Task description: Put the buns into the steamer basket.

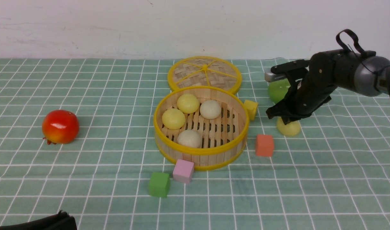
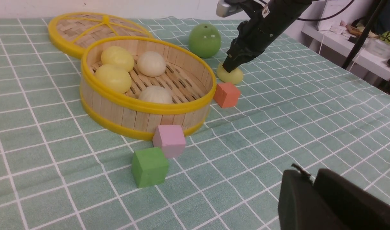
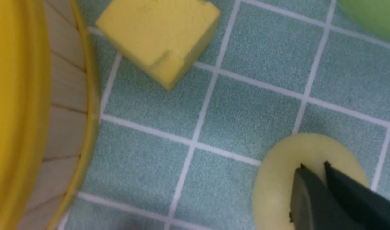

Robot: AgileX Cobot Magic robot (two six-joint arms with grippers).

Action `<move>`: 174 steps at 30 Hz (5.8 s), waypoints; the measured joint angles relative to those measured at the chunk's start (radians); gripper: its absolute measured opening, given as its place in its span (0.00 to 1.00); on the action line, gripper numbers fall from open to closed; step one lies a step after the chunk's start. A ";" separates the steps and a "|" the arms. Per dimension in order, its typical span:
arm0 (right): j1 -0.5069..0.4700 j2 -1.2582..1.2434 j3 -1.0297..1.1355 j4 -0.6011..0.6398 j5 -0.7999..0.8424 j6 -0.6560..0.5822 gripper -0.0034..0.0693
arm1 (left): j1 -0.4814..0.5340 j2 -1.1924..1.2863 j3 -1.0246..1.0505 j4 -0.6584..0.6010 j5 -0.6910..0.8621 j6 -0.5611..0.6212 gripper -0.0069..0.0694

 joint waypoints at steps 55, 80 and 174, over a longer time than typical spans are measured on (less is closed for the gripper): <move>0.228 -0.956 0.400 0.105 0.552 0.125 0.03 | 0.000 0.000 0.000 0.000 0.000 0.000 0.26; -0.070 -1.972 1.433 -0.045 -0.179 0.071 0.03 | 0.000 0.000 0.000 -0.001 0.007 0.000 0.29; -0.100 -2.191 1.754 -0.045 -0.316 0.141 0.12 | 0.564 -0.310 0.287 0.149 0.173 -0.152 0.07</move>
